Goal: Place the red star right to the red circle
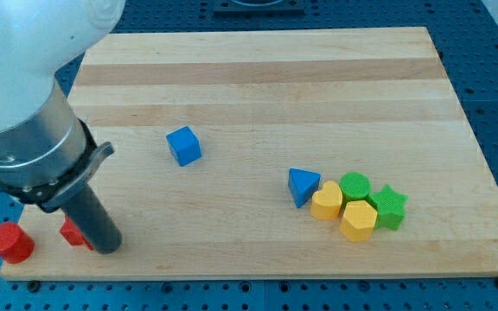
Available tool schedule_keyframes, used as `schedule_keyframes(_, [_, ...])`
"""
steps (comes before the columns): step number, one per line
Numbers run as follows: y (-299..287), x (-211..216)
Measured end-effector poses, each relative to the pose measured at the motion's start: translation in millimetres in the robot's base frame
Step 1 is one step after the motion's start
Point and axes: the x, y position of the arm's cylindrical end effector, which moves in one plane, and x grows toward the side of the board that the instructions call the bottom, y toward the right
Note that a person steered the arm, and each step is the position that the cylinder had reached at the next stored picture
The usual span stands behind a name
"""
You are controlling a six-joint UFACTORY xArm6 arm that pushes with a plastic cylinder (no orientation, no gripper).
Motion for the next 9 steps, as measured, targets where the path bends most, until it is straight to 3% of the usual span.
schedule_keyframes(1, [19.8,-22.9])
schedule_keyframes(4, [-52.8,-24.0])
schedule_keyframes(9, [-39.8,-34.5])
